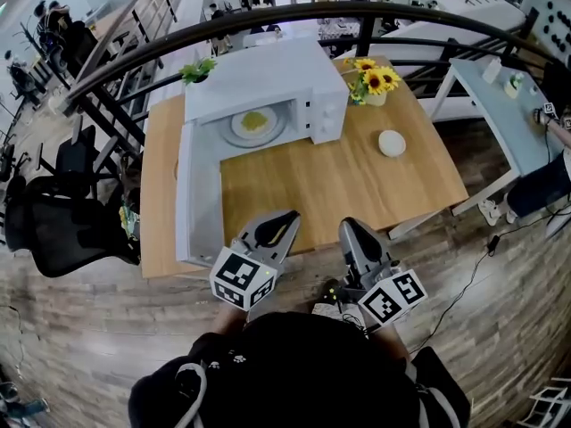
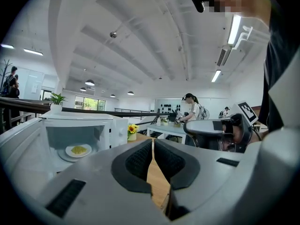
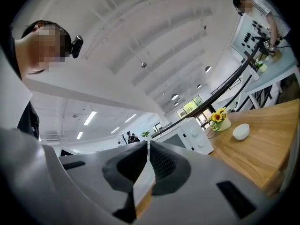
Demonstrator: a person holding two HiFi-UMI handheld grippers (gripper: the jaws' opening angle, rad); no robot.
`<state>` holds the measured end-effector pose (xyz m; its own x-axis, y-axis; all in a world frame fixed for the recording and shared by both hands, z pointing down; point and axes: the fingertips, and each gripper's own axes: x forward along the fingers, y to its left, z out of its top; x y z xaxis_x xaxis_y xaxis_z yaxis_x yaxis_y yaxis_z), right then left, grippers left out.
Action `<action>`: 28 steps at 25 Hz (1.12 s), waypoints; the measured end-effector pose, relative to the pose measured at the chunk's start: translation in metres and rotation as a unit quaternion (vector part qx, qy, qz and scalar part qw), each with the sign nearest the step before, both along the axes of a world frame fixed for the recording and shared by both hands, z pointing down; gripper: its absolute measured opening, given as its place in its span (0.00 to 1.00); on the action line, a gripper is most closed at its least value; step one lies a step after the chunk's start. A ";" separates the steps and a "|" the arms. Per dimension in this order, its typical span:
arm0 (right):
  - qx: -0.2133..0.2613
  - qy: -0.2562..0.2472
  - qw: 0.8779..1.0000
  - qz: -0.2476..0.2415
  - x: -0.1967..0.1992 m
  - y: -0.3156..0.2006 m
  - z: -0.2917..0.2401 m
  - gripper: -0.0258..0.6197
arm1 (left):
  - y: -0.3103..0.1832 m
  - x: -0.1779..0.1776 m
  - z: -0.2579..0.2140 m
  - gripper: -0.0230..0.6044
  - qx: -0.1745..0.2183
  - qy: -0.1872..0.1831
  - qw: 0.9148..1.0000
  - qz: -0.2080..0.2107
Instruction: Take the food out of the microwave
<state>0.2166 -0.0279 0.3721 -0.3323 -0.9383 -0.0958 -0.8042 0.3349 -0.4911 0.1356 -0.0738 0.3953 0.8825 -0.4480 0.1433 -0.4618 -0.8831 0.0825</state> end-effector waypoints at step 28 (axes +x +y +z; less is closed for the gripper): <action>-0.026 -0.006 0.992 -0.121 0.030 -0.061 0.024 0.07 | -0.048 -0.010 0.025 0.07 -0.026 -0.013 0.986 -0.162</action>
